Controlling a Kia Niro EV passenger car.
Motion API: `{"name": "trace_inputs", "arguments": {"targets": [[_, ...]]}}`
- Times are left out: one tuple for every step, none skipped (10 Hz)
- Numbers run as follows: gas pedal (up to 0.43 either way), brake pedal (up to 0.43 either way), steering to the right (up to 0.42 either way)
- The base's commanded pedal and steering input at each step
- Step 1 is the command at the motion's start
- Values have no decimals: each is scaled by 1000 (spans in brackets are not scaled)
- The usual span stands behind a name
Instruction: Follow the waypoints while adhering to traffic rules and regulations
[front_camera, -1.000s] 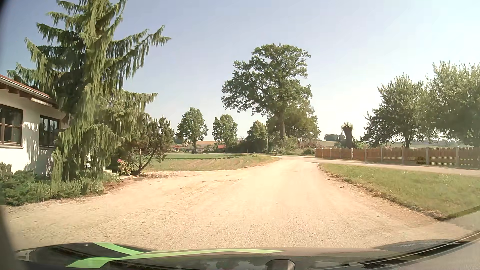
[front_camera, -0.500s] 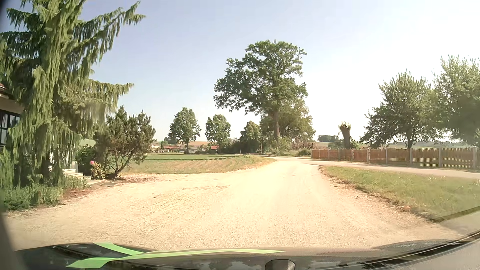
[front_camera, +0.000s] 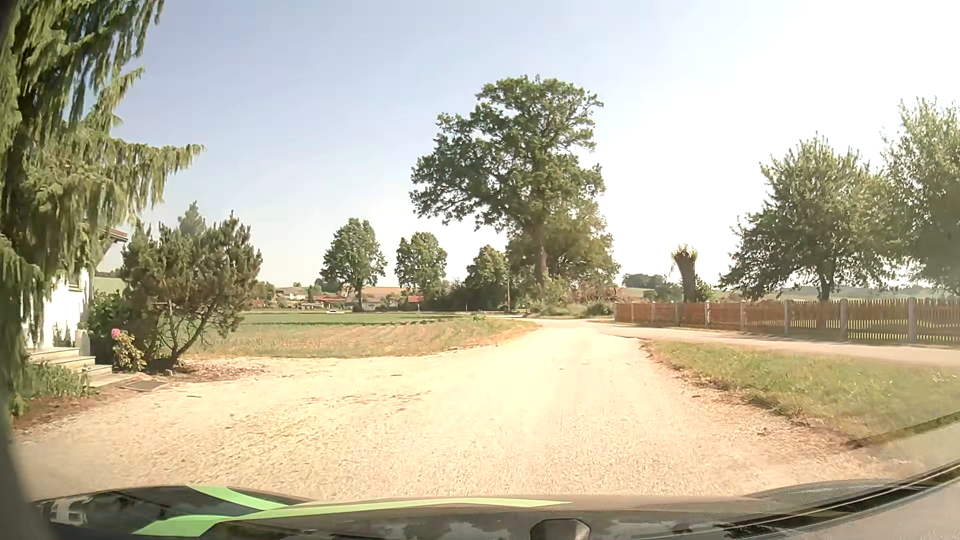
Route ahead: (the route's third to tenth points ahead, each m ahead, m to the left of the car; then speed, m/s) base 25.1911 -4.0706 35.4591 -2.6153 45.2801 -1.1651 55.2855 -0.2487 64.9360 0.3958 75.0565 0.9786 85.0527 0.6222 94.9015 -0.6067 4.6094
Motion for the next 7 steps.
{"name": "trace_inputs", "arguments": {"targets": [[138,0,39],[138,0,38],[138,0,37],[138,0,36],[138,0,34],[138,0,33],[138,0,32]]}}
